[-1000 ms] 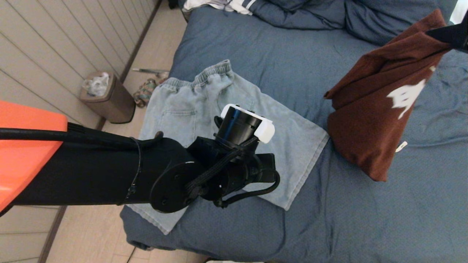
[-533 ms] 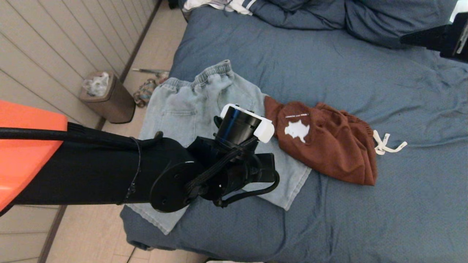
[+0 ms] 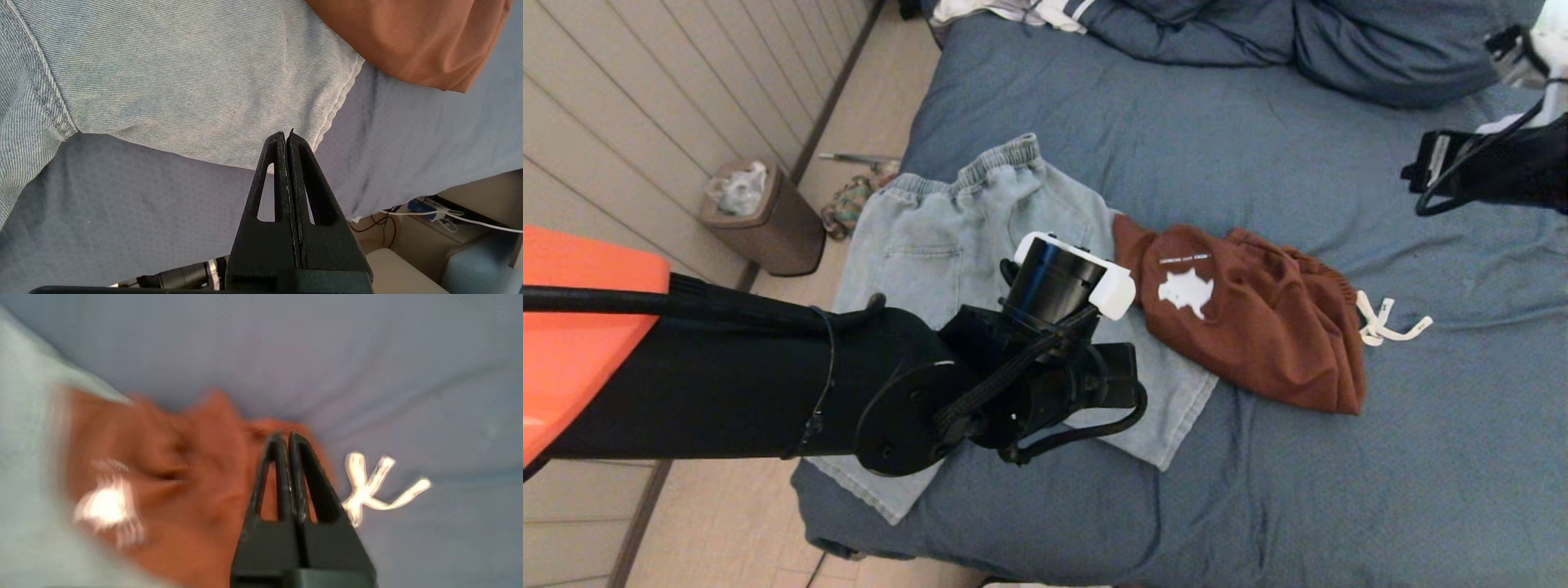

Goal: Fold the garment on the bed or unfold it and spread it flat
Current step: Unford the brown shorts

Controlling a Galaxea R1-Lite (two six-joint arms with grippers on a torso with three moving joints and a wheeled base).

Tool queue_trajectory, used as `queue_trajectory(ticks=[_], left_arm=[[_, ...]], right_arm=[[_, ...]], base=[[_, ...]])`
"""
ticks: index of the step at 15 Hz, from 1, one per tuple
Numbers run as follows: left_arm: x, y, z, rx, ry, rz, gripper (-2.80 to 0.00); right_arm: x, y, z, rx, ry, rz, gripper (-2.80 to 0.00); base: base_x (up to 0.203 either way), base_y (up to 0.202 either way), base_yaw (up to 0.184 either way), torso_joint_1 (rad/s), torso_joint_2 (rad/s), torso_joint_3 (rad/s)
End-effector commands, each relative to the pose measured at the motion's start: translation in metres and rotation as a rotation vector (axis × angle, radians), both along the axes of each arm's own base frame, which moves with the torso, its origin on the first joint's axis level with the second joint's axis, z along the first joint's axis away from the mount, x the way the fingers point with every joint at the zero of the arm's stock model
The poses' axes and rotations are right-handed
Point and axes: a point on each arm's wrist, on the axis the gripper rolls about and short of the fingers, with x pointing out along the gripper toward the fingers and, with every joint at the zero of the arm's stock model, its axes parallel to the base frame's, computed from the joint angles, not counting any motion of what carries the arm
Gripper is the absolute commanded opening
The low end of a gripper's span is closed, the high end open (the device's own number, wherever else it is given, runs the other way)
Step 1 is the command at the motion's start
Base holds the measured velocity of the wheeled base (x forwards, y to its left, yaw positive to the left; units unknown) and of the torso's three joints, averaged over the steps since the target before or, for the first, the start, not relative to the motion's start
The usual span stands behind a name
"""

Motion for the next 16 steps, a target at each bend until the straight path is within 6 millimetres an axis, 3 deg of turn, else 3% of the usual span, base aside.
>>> queue_trajectory(ticks=[1,4,6,11,16], left_arm=[[0.000,0.000,-0.001,0.000,0.002,0.003,-2.80],[0.000,-0.001,-0.002,0.003,0.004,0.002,-2.80],[0.000,0.000,-0.002,0.002,0.004,0.002,-2.80],[0.000,0.000,0.000,-0.001,0.001,0.003,-2.80],[-0.001,0.000,-0.001,0.001,0.002,0.003,-2.80]], right_arm=[[0.052,-0.015,-0.052,-0.050,0.159,-0.065,-2.80],[0.058,-0.012,-0.070,-0.123,0.225,-0.056,-2.80],[0.070,0.002,-0.091,-0.144,0.289,-0.005,-2.80],[0.075,0.046,-0.123,-0.164,0.379,0.119,-2.80],[0.060,0.099,-0.143,-0.186,0.442,0.273,-2.80]], base=[[0.000,0.000,0.000,0.000,0.00,0.000],[0.000,0.000,0.000,0.000,0.00,0.000],[0.000,0.000,0.000,0.000,0.00,0.000],[0.000,0.000,0.000,0.000,0.00,0.000],[0.000,0.000,0.000,0.000,0.00,0.000]])
